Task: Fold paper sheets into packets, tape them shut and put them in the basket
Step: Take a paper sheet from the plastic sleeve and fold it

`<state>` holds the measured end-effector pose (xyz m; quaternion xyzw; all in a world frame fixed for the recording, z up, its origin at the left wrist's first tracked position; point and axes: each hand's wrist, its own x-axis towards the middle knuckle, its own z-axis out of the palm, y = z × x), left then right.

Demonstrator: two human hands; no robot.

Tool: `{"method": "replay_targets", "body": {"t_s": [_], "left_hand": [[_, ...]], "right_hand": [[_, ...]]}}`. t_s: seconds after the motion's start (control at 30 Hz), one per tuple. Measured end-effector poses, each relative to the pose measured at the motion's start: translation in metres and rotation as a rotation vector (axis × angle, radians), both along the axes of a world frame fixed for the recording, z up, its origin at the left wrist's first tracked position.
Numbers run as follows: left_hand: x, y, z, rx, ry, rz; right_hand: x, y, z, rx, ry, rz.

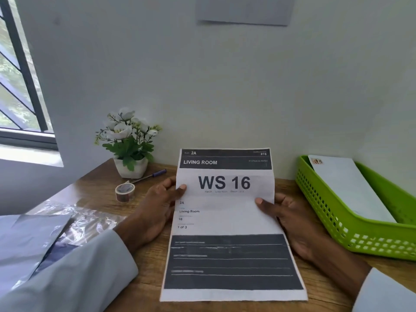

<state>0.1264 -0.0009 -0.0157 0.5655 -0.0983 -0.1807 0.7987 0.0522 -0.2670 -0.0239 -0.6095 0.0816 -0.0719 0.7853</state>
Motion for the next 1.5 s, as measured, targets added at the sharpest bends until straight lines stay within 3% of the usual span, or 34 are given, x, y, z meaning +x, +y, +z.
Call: {"method": "replay_targets", "body": {"t_s": [0.13, 0.37, 0.67, 0.87, 1.03, 1.27, 1.43, 1.5], "left_hand": [[0.001, 0.001, 0.0, 0.105, -0.019, -0.077], [-0.004, 0.0, 0.0, 0.137, -0.008, 0.045], [0.0, 0.001, 0.004, 0.099, -0.001, -0.006], [-0.004, -0.002, -0.002, 0.399, -0.213, -0.122], [-0.003, -0.002, -0.004, 0.26, -0.162, -0.003], [-0.008, -0.006, -0.002, 0.244, -0.202, 0.041], [-0.011, -0.009, -0.002, 0.555, -0.492, 0.189], [-0.009, -0.009, -0.004, 0.582, -0.577, 0.216]], "right_hand": [[0.003, -0.004, 0.001, 0.032, -0.035, 0.009], [0.002, -0.018, 0.004, -0.095, 0.023, 0.099], [-0.003, -0.018, 0.007, -0.133, -0.055, -0.114], [-0.003, -0.012, 0.006, -0.183, -0.105, -0.177], [-0.004, -0.014, 0.008, -0.137, -0.137, -0.071], [-0.013, -0.004, 0.009, -0.306, -0.157, 0.064], [-0.009, -0.002, 0.005, -0.39, -0.153, -0.046], [-0.007, -0.003, 0.001, -0.428, -0.153, -0.117]]}}
